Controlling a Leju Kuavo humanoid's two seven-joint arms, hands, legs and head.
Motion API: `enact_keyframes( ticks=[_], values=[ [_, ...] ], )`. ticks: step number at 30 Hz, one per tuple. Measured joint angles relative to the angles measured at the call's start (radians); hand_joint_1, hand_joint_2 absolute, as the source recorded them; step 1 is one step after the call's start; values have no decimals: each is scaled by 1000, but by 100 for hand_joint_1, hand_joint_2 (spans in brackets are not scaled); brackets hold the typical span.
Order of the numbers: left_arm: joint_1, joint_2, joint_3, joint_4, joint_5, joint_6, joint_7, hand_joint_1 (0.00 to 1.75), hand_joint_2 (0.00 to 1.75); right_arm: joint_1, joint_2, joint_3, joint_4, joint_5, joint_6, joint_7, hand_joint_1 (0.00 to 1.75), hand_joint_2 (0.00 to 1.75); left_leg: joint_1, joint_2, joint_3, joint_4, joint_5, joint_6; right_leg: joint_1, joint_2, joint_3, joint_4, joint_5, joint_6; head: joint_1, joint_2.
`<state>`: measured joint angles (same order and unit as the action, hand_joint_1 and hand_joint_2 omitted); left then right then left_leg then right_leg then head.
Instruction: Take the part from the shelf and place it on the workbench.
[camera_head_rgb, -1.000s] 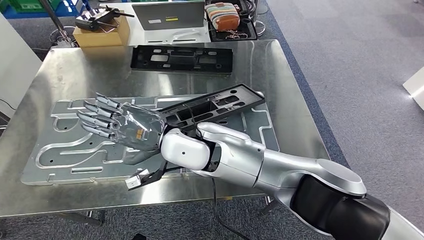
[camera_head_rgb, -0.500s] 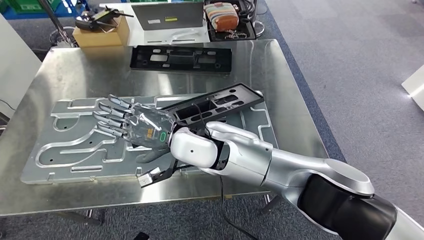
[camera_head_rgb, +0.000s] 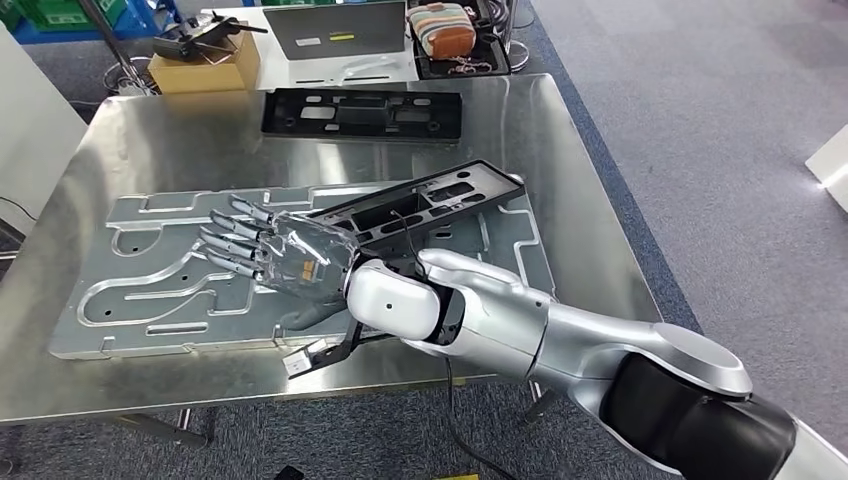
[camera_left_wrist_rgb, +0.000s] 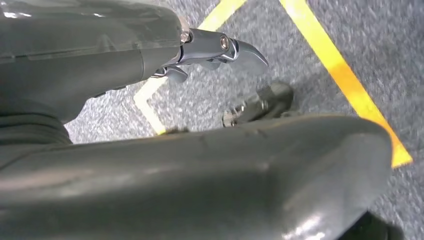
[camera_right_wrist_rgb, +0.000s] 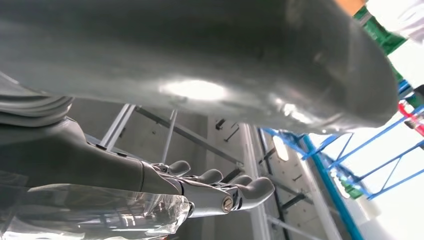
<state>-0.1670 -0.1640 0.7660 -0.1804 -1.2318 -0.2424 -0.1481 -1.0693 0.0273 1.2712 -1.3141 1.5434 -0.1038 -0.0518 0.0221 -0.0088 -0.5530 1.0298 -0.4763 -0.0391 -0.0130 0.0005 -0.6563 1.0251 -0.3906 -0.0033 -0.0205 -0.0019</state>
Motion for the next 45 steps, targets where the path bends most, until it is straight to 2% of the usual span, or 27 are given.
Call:
enact_keyframes(
  ticks=[2,4,6,8,9,10,11,14,16,18,20,23,24,25,26,28,29,30,32,34,35,37,39,40,42,44,45],
  values=[
    [0,-2,0,0,-1,-1,1,0,0,7,0,-1,0,0,5,1,0,0,-5,-2,-3,-5,5,14,1,2,-5,-3,12,15,0,0],
    [-1,-4,0,0,-1,-4,2,0,0,16,0,-3,0,0,7,4,0,0,-4,2,-13,-9,19,34,0,1,-13,10,-6,27,0,0],
    [-3,-5,0,0,-1,-6,2,0,0,25,0,-8,0,0,8,8,0,0,-4,5,-28,-12,34,54,-2,0,-41,90,-80,32,0,0],
    [-3,-5,0,0,-2,-7,2,0,0,36,0,-12,0,0,8,12,0,0,-11,7,-48,-11,48,64,-1,0,-81,230,-166,33,0,0],
    [-3,-5,0,0,-4,-8,2,0,0,43,0,-13,0,0,8,14,0,0,-15,7,-58,-10,55,66,0,0,-90,282,-186,31,0,0],
    [-3,-5,0,0,-5,-8,2,0,0,49,0,-13,0,0,9,15,0,0,-20,7,-68,-9,62,68,2,0,-83,303,-188,27,0,0],
    [-3,-5,0,0,-7,-8,2,0,0,54,0,-14,0,1,9,15,0,0,-24,7,-77,-8,69,70,4,0,-56,282,-170,20,0,0],
    [-3,-11,0,0,-8,-8,2,0,0,58,6,-21,0,1,10,17,0,0,-33,6,-99,-6,90,69,22,1,84,80,-120,-19,0,0],
    [-3,-18,0,-1,-9,-9,2,0,0,58,10,-27,-1,1,10,18,0,0,-27,6,-105,-11,106,59,35,2,134,-10,-117,-34,0,0],
    [-3,-23,0,-2,-10,-9,2,0,0,59,12,-31,-1,2,11,18,0,0,-21,5,-109,-21,123,47,38,1,136,-33,-97,-34,0,0],
    [-1,-25,0,-2,-12,-10,2,0,0,59,13,-33,-1,2,13,18,0,0,-21,4,-119,-10,98,38,31,-4,128,-55,-68,-35,0,0],
    [1,-24,0,-2,-16,-10,2,0,0,65,18,-35,0,2,14,19,0,0,-14,4,-156,143,-46,20,22,-8,92,-63,-31,-34,0,0],
    [0,-24,0,-2,-16,-10,2,0,0,69,19,-35,0,2,14,19,0,0,-11,4,-165,207,-76,13,19,-10,76,-59,-21,-31,0,0],
    [0,-24,0,-2,-16,-10,2,0,0,73,19,-35,1,2,14,19,0,0,-7,4,-164,252,-81,7,16,-12,59,-54,-11,-28,0,0],
    [0,-23,0,-2,-16,-10,2,0,0,76,19,-35,2,2,14,19,0,0,-4,4,-150,265,-62,0,12,-13,40,-47,-2,-23,0,0],
    [-1,-22,0,-2,-17,-10,2,0,0,81,19,-35,3,2,13,20,0,0,6,5,-77,192,-5,-15,2,-14,1,-26,13,-11,0,0],
    [-2,-22,0,-2,-17,-10,2,0,0,82,19,-36,3,2,11,21,0,0,8,4,-28,124,-5,-22,0,-13,-16,-14,19,-4,0,0],
    [-4,-23,0,-2,-17,-10,2,0,0,83,19,-38,3,2,10,23,0,0,8,1,12,65,-15,-20,0,-13,-30,-4,26,3,0,0],
    [-7,-24,0,-2,-18,-11,2,0,0,85,20,-40,3,2,6,28,0,0,4,-4,42,7,-45,-5,3,-11,-43,6,41,15,0,0],
    [-7,-24,0,-3,-18,-12,2,0,0,88,19,-40,4,2,2,32,0,0,2,-2,25,9,-33,21,1,-9,-50,9,51,27,0,0],
    [-8,-25,0,-3,-18,-12,2,0,0,89,18,-40,5,2,1,33,0,0,1,1,16,11,-23,32,-1,-8,-57,18,35,32,0,0],
    [-10,-25,0,-3,-18,-12,2,0,0,92,17,-40,6,2,0,35,0,0,0,6,-12,11,3,52,-5,-6,-81,90,-57,37,0,0],
    [-12,-25,0,-3,-19,-13,2,0,0,94,16,-40,7,2,0,36,0,0,-6,7,-47,12,30,60,-4,-6,-103,219,-156,38,0,0],
    [-12,-25,0,-3,-19,-13,2,0,0,96,16,-40,7,2,0,36,0,0,-10,8,-65,13,43,61,-3,-5,-106,273,-172,37,0,0],
    [-12,-25,0,-3,-21,-14,3,0,0,101,15,-40,8,2,0,36,0,0,-18,9,-101,15,70,62,0,-5,-74,303,-134,29,0,0],
    [-13,-25,0,-3,-24,-14,4,0,0,103,15,-40,8,2,0,36,0,0,-25,9,-132,15,95,61,7,-4,15,215,-96,10,0,0],
    [-13,-25,0,-3,-25,-14,4,0,0,103,17,-41,8,2,-1,36,0,0,-28,8,-141,15,106,59,11,-3,73,137,-108,1,0,0]
  ],
)
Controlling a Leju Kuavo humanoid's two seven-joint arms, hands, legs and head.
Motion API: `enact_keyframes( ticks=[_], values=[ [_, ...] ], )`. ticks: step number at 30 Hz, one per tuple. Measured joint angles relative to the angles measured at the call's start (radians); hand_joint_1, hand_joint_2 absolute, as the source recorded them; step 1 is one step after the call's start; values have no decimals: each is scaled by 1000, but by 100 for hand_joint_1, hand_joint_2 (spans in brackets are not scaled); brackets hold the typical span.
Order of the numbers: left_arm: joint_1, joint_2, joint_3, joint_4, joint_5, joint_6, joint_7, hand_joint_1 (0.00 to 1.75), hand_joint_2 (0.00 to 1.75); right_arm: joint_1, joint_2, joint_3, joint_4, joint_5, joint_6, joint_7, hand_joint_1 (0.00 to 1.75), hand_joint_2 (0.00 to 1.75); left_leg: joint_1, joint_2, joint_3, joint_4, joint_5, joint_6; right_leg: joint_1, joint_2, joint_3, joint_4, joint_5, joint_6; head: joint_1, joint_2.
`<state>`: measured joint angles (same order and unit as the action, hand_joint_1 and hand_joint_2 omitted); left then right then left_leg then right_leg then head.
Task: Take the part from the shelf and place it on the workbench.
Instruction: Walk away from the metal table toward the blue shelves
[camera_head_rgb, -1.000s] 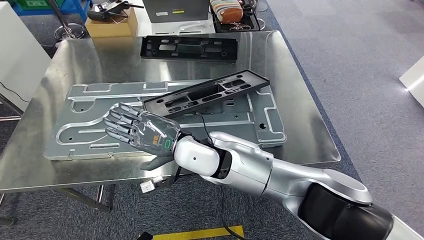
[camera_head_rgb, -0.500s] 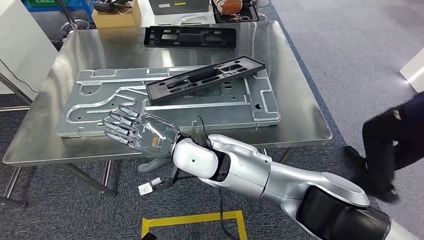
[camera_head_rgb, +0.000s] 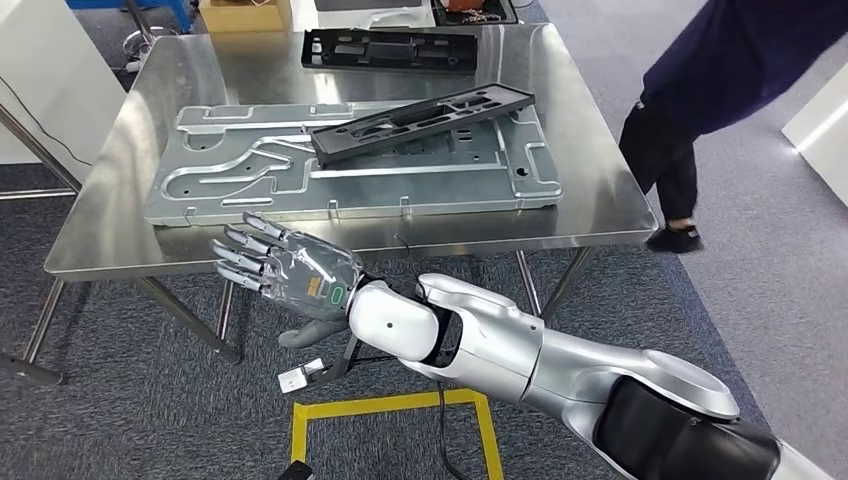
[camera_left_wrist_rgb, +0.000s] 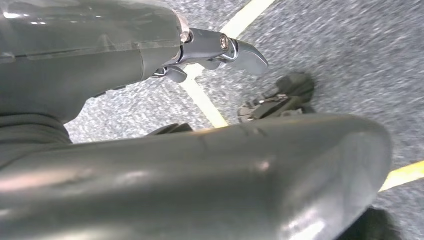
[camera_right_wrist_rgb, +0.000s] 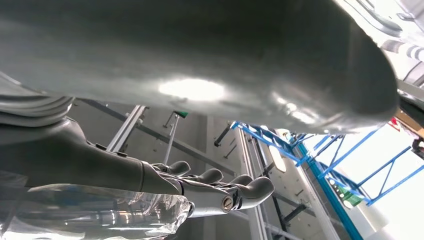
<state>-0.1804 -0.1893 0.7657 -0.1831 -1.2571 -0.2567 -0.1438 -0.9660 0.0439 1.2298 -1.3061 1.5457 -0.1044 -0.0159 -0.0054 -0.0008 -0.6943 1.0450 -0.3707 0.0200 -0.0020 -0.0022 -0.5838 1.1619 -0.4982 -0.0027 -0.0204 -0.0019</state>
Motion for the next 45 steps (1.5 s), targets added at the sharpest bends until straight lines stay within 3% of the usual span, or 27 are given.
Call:
enact_keyframes(
  ticks=[2,4,5,7,9,10,11,13,15,17,18,20,22,24,25,27,28,30,32,33,35,36,38,40,41,43,45],
  values=[
    [-1,-1,0,0,-2,0,1,0,0,-1,4,-3,0,0,-1,0,0,0,3,0,-9,-9,26,-9,10,1,74,-118,-35,-10,0,0],
    [-2,0,-1,0,-2,-1,1,0,0,-1,7,-6,2,0,-1,0,0,0,9,0,-15,-26,52,-22,14,-1,77,-159,-21,-13,0,0],
    [-1,0,-1,0,-2,-1,2,0,0,2,8,-5,4,0,-1,0,0,0,11,0,-19,-27,44,-28,13,-4,69,-169,-3,-18,0,0],
    [2,0,-1,0,-2,-1,4,0,0,10,9,-5,9,0,-1,-2,0,0,13,-1,-37,25,-38,-36,7,-9,48,-183,30,-25,0,0],
    [2,0,-1,0,-1,-1,6,0,0,15,11,-6,15,0,-3,-4,0,0,17,-1,-56,147,-142,-45,7,-10,16,-182,58,-28,0,0],
    [1,1,-1,0,-1,-1,6,0,0,19,12,-6,17,0,-5,-6,0,0,19,-1,-58,208,-162,-49,7,-12,-2,-180,72,-27,0,0],
    [1,1,-1,0,-1,0,6,0,0,23,12,-6,19,0,-7,-7,0,0,21,-1,-52,252,-154,-54,6,-13,-21,-177,86,-24,0,0],
    [0,3,-1,0,-1,0,6,0,0,32,13,-6,24,0,-10,-10,0,0,27,-1,0,248,-96,-65,1,-14,-64,-165,111,-16,0,0],
    [-3,4,-1,0,-1,0,6,0,0,37,16,-7,29,0,-13,-11,0,0,32,-2,108,121,-104,-72,-2,-13,-103,-144,130,-4,0,0],
    [-6,5,-1,-1,0,0,6,0,0,39,20,-11,33,-1,-18,-11,0,0,29,-4,184,9,-158,-57,0,-12,-121,-129,146,8,0,0],
    [-7,5,-1,-1,0,0,6,0,0,41,22,-14,35,-1,-21,-11,0,0,25,-5,194,-14,-168,-45,1,-12,-124,-129,156,13,0,0],
    [-7,5,-1,-1,3,-1,6,0,0,46,24,-15,41,-6,-28,-11,0,0,25,-1,179,-14,-151,-21,-3,-11,-131,-127,156,25,0,0],
    [-6,5,-1,-1,7,-1,6,0,0,61,24,-22,52,-32,-32,-13,0,0,26,4,155,-15,-124,-4,-8,-8,-153,-79,82,35,0,0],
    [-6,5,-1,-1,14,0,6,0,0,88,25,-41,83,-100,-43,-21,0,0,25,5,121,-15,-94,3,-10,-5,-182,43,-26,42,0,0],
    [-6,5,-1,-1,18,0,6,0,0,107,26,-54,112,-144,-53,-28,0,0,24,5,102,-15,-79,3,-10,-4,-191,108,-53,44,0,0],
    [-5,5,-1,-1,25,1,5,0,0,158,36,-91,223,-248,-85,-57,0,0,23,5,66,-14,-52,2,-11,-3,-172,169,-30,43,0,0],
    [-4,5,-1,-1,28,2,5,0,0,188,46,-114,296,-302,-99,-75,0,0,23,4,49,-14,-39,1,-10,-3,-139,150,-2,39,0,0],
    [-3,4,0,-1,35,4,4,0,0,250,66,-177,461,-410,-116,-94,0,0,20,0,24,-13,-15,-4,-5,-3,-19,23,10,24,0,0],
    [0,4,1,-2,40,2,4,0,0,312,81,-252,609,-504,-106,-65,0,0,19,-3,14,-16,7,-15,2,-4,90,-123,-30,12,0,0],
    [2,4,2,-2,42,0,3,0,0,346,87,-291,673,-547,-85,-36,0,0,19,-3,12,-21,19,-21,5,-5,116,-165,-42,8,0,0],
    [7,6,5,-2,45,-2,3,0,0,420,92,-363,776,-617,-45,-1,0,0,21,-1,8,-32,31,-33,4,-6,110,-185,-25,1,0,0],
    [10,6,6,-2,45,0,4,0,0,460,88,-396,820,-648,-33,3,0,0,22,-1,1,-24,10,-37,2,-8,100,-190,-11,-5,0,0],
    [17,7,8,-2,46,6,6,0,0,537,71,-463,892,-714,-24,3,0,0,22,0,-24,52,-90,-40,0,-14,75,-194,17,-16,0,0],
    [24,7,9,-2,47,9,7,0,0,600,54,-541,953,-793,-9,35,0,0,22,0,-44,183,-182,-43,2,-16,42,-191,41,-20,0,0],
    [26,7,9,-2,47,10,8,0,0,625,47,-583,978,-830,2,59,0,0,22,0,-43,236,-189,-44,4,-17,23,-188,53,-20,0,0],
    [27,9,9,-2,46,9,11,0,0,664,40,-656,1014,-882,24,108,0,0,22,0,1,259,-141,-44,6,-16,-20,-177,77,-18,0,0],
    [25,12,9,-2,43,8,14,0,0,692,37,-715,1037,-907,43,145,0,0,20,0,112,151,-118,-39,7,-12,-58,-158,96,-11,0,0]
  ],
)
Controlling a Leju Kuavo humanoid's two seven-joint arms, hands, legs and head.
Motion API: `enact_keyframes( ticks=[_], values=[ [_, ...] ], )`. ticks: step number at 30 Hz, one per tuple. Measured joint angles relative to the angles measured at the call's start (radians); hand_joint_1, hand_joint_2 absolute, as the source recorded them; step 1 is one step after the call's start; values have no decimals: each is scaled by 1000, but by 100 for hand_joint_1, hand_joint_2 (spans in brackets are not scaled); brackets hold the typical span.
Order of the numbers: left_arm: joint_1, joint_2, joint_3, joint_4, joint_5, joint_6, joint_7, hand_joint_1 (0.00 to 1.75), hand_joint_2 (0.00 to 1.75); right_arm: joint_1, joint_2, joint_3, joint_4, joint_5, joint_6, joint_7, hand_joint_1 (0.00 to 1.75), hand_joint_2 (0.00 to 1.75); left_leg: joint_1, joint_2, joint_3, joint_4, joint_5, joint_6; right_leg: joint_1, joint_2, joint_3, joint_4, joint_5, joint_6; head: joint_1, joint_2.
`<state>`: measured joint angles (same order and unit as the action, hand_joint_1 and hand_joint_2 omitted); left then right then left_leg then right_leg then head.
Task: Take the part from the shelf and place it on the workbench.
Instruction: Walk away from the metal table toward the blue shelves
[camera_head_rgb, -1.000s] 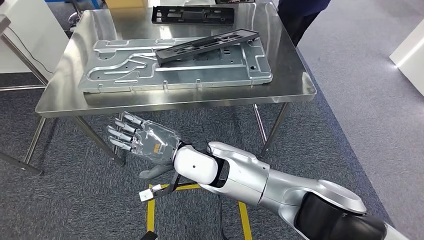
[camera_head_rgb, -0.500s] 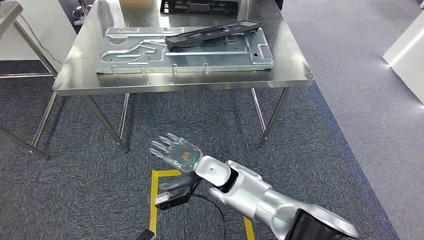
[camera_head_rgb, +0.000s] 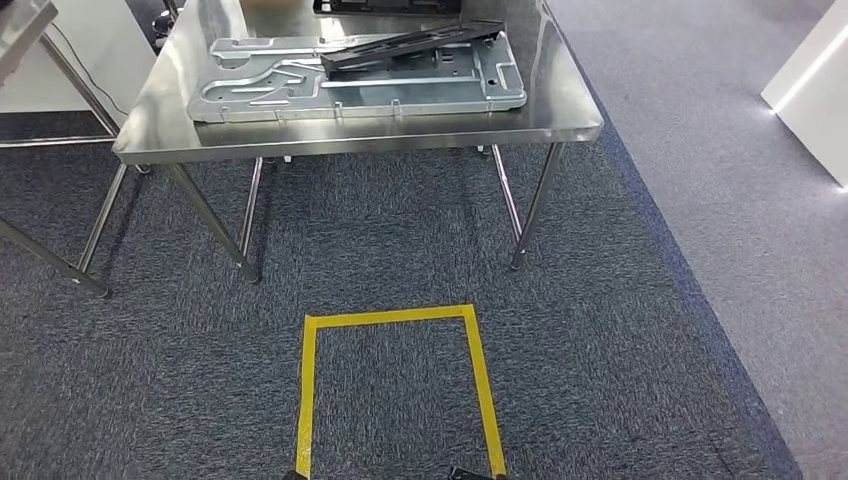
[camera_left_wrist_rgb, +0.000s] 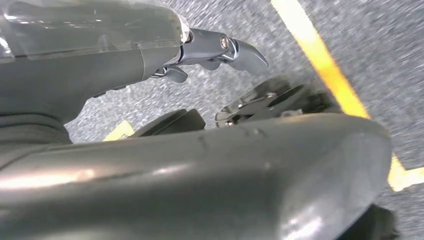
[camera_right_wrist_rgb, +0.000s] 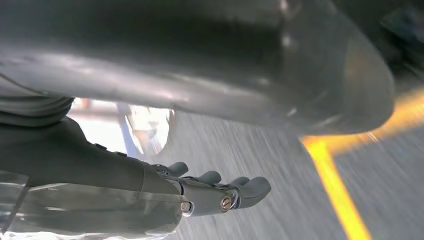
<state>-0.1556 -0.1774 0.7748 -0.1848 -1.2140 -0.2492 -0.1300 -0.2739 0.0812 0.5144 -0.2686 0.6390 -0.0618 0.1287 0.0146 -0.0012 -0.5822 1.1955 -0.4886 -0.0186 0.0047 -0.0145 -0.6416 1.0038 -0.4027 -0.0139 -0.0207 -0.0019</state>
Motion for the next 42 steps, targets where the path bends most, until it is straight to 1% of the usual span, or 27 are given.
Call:
enact_keyframes(
  ticks=[2,4,5,6,8,10,11,12,13,14,15,17,18,19,21,22,25,26,27,28,29,31,33,36,38,40,42],
  values=[
    [-6,3,0,-1,-5,-3,3,0,0,17,-2,-39,17,5,14,36,0,0,-5,-1,106,-145,-46,12,1,2,-23,15,16,10,0,0],
    [-8,4,0,-2,-9,-5,5,0,0,25,-4,-59,31,16,29,68,0,0,-11,-1,133,-203,-70,29,-1,2,-29,15,37,22,0,0],
    [-7,4,0,-2,-11,-6,7,0,0,30,-6,-68,38,17,37,81,0,0,-10,1,125,-203,-60,37,-4,4,-30,14,44,28,0,0],
    [-6,4,0,-2,-13,-7,9,0,0,35,-9,-77,44,16,45,92,0,0,-8,3,117,-206,-48,44,-6,6,-35,21,31,34,0,0],
    [-5,5,0,-2,-19,-6,16,0,0,45,-13,-97,55,11,63,115,0,0,-4,8,92,-211,-20,55,-10,11,-56,83,-53,45,0,0],
    [-6,5,0,-2,-31,2,26,0,0,49,-14,-113,62,7,78,135,0,0,-4,9,60,-211,5,58,-14,12,-84,204,-146,53,0,0],
    [-6,6,-1,-2,-38,8,30,0,0,51,-14,-120,65,6,83,138,0,0,-4,11,44,-210,18,57,-16,12,-92,262,-157,57,0,0],
    [-5,6,-3,-2,-44,14,34,0,0,53,-14,-125,66,2,90,134,0,0,-4,12,27,-209,30,54,-19,12,-90,299,-138,59,0,0],
    [-5,6,-4,-2,-48,18,36,0,0,54,-14,-131,67,-2,98,125,0,0,-4,13,10,-208,43,51,-22,12,-77,311,-105,60,0,0],
    [-5,7,-6,-2,-50,20,37,0,0,56,-14,-137,67,-8,108,113,0,0,-4,14,-6,-207,54,48,-24,12,-43,285,-74,60,0,0],
    [-5,8,-7,-2,-50,20,37,0,0,57,-14,-144,67,-15,120,99,0,0,-4,14,-19,-206,65,43,-26,12,13,226,-64,58,0,0],
    [-4,9,-9,-2,-49,20,35,0,0,57,-14,-159,68,-28,138,79,0,0,-7,13,-36,-199,81,31,-24,12,138,60,-101,47,0,0],
    [-4,10,-9,-2,-48,20,35,0,0,58,-14,-167,68,-33,142,71,0,0,-7,13,-41,-197,89,25,-21,12,176,2,-125,40,0,0],
    [-4,11,-10,-2,-48,20,35,0,0,58,-14,-173,68,-35,146,65,0,0,-7,14,-45,-195,96,18,-18,13,190,-28,-137,32,0,0],
    [-1,13,-10,-2,-50,19,37,0,0,63,-14,-180,69,-28,155,62,0,0,-4,14,-54,-189,99,6,-18,9,185,-35,-132,14,0,0],
    [1,15,-10,-2,-51,18,38,0,0,67,-15,-182,70,-21,160,63,0,0,-3,13,-63,-168,79,2,-18,6,181,-37,-127,5,0,0],
    [6,18,-10,-2,-57,16,43,0,0,78,-17,-182,73,-2,171,71,0,0,-1,11,-120,1,-43,-5,-9,-9,163,-36,-110,-14,0,0],
    [7,18,-10,-2,-59,15,44,0,0,81,-17,-182,74,2,172,72,0,0,-1,11,-137,61,-70,-5,-5,-15,156,-35,-106,-17,0,0],
    [8,18,-10,-2,-61,15,45,0,0,84,-17,-182,75,7,173,74,0,0,-2,11,-139,93,-77,-4,0,-21,149,-33,-102,-19,0,0],
    [9,18,-10,-2,-63,15,46,0,0,86,-17,-182,75,13,174,76,0,0,-3,11,-121,85,-65,-1,4,-28,145,-30,-101,-20,0,0],
    [10,19,-10,-2,-65,16,47,0,0,89,-18,-181,76,20,176,78,0,0,-5,14,-84,39,-41,5,8,-36,142,-27,-100,-21,0,0],
    [8,19,-11,-2,-67,16,47,0,0,92,-18,-180,76,36,181,81,0,0,-16,44,10,-103,-2,24,14,-54,139,-21,-101,-20,0,0],
    [4,21,-13,-2,-68,16,48,0,0,94,-18,-178,76,49,183,81,0,0,-28,72,56,-186,6,39,18,-72,137,-18,-101,-15,0,0],
    [6,22,-16,-2,-69,15,49,0,0,94,-19,-175,77,63,184,80,0,0,-26,52,55,-208,12,47,19,-91,137,-14,-103,-3,0,0],
    [8,23,-18,-2,-70,15,50,0,0,95,-20,-171,77,70,186,78,0,0,-17,32,54,-221,24,55,14,-54,120,26,-135,10,0,0],
    [6,23,-20,-2,-74,14,50,0,0,97,-23,-169,77,75,188,74,0,0,-14,13,48,-225,33,58,3,-4,66,143,-201,23,0,0],
    [7,23,-23,-2,-79,12,50,0,0,97,-26,-166,77,80,189,70,0,0,-12,-9,40,-223,38,55,-7,10,18,255,-242,33,0,0]
  ],
)
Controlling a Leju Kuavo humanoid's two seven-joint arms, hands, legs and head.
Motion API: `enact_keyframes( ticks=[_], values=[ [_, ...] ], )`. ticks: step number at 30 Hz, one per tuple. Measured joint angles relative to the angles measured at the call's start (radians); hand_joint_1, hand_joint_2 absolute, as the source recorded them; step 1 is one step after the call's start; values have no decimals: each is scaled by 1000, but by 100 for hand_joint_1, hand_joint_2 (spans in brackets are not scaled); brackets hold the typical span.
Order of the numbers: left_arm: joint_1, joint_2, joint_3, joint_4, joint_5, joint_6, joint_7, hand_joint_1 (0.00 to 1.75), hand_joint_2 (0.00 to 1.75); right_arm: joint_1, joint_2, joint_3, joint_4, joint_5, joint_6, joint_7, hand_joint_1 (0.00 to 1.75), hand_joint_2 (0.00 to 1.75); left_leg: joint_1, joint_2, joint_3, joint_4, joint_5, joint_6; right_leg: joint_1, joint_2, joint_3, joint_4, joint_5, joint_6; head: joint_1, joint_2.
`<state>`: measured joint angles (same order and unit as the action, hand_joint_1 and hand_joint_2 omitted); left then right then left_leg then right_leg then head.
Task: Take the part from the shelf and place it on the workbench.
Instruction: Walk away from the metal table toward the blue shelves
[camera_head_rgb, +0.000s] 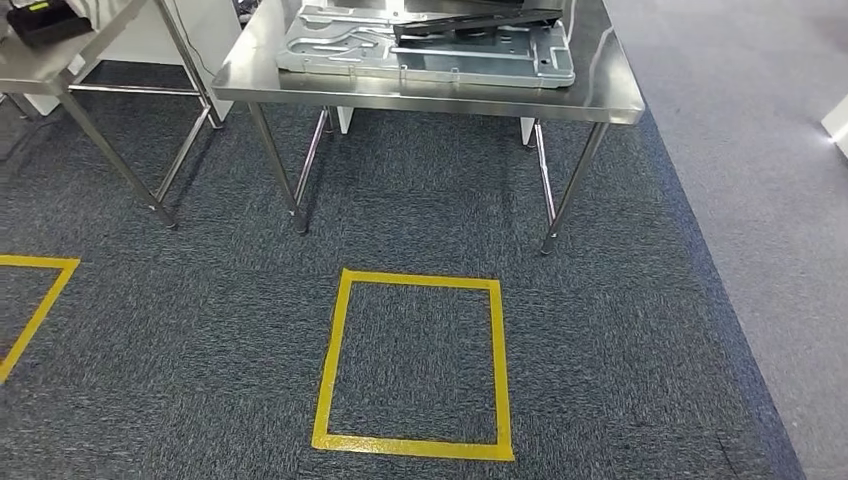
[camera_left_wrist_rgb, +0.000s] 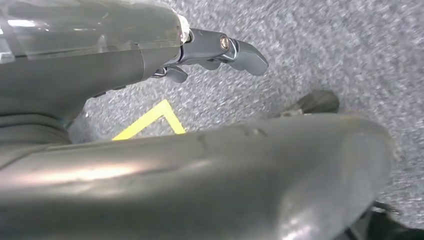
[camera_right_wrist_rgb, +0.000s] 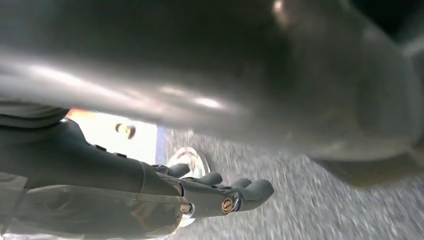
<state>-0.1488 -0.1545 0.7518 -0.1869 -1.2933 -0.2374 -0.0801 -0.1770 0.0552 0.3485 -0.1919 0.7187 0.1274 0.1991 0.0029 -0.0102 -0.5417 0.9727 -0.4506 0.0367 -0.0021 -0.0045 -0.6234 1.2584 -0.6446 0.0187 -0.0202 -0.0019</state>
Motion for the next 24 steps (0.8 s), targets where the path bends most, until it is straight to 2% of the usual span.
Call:
enact_keyframes(
  ticks=[1,2,3,4,5,6,7,9,10,11,13,14,15,16,17,18,19,21,22,24],
  values=[
    [1,0,-1,0,-3,-1,1,0,0,0,-1,2,0,2,0,-1,0,0,2,-12,-2,3,2,-3,-5,1,0,7,10,4,0,0],
    [2,0,-3,0,-6,-2,2,0,0,-1,-1,4,0,3,0,-1,0,0,4,-26,-4,7,2,-6,-10,3,18,-26,38,8,0,0],
    [1,0,-4,0,-7,-2,2,0,0,0,-2,5,0,4,0,-1,0,0,7,-40,-6,12,1,-10,-16,12,50,-88,77,12,0,0],
    [1,0,-4,0,-8,-2,3,0,0,3,-2,6,0,5,0,-2,0,0,9,-54,-10,19,0,-15,-22,34,82,-154,106,16,0,0],
    [-1,0,-4,0,-8,-3,3,0,0,5,-2,7,1,6,0,-2,0,0,10,-66,-17,27,0,-22,-27,59,105,-209,123,17,0,0],
    [-3,0,-4,0,-8,-3,3,0,0,7,-2,8,1,7,0,-2,0,0,10,-76,-25,33,1,-30,-29,79,115,-240,128,15,0,0],
    [-4,0,-4,0,-8,-3,3,0,0,8,-2,9,2,7,0,-2,0,0,10,-86,-34,35,4,-38,-27,90,115,-248,123,10,0,0],
    [-2,0,-4,0,-8,-4,4,0,0,6,-1,11,2,8,1,-3,0,0,13,-99,-46,35,11,-52,-24,73,110,-251,128,-6,0,0],
    [0,1,-4,0,-8,-4,4,0,0,6,0,11,2,9,2,-3,0,0,13,-86,-51,41,7,-57,-25,62,110,-253,131,-15,0,0],
    [0,1,-4,0,-8,-4,3,0,0,6,2,11,2,10,4,-3,0,0,13,-63,-64,66,-9,-61,-25,48,110,-256,134,-23,0,0],
    [-2,1,-4,0,-7,-4,2,0,0,9,2,12,2,11,8,-1,0,0,11,-12,-115,176,-69,-65,-20,16,109,-258,135,-35,0,0],
    [-3,1,-4,0,-6,-4,1,0,0,10,2,12,2,12,10,0,0,0,12,-3,-146,247,-101,-66,-16,-1,109,-258,134,-39,0,0],
    [-2,1,-4,0,-6,-4,0,0,0,11,2,12,2,12,13,2,0,0,12,0,-169,301,-120,-67,-13,-17,109,-257,134,-40,0,0],
    [-1,1,-4,0,-6,-4,0,0,0,11,2,11,2,12,16,5,0,0,12,3,-176,323,-121,-67,-10,-32,109,-257,133,-42,0,0],
    [1,1,-4,0,-6,-4,0,0,0,11,2,11,2,12,19,7,0,0,12,6,-162,305,-104,-64,-7,-45,111,-257,131,-42,0,0],
    [2,2,-4,0,-6,-4,0,0,0,11,2,11,2,12,22,9,0,0,11,13,-132,253,-74,-60,-4,-58,113,-257,130,-42,0,0],
    [2,2,-4,0,-7,-4,0,0,0,10,2,11,2,12,24,10,0,0,7,32,-92,181,-45,-52,-2,-69,116,-257,128,-42,0,0],
    [-2,3,-4,0,-9,-3,-1,0,0,11,2,11,2,13,26,12,0,0,-6,76,-34,70,-16,-35,4,-91,119,-256,123,-35,0,0],
    [-3,3,-4,0,-11,-3,-1,0,0,11,2,11,2,14,26,13,0,0,-11,88,-24,48,-16,-29,7,-101,120,-255,121,-31,0,0],
    [-1,4,-4,0,-16,-2,-2,0,0,9,2,11,2,15,28,16,0,0,-12,73,-25,40,-14,-22,9,-118,122,-256,118,-22,0,0]
  ],
)
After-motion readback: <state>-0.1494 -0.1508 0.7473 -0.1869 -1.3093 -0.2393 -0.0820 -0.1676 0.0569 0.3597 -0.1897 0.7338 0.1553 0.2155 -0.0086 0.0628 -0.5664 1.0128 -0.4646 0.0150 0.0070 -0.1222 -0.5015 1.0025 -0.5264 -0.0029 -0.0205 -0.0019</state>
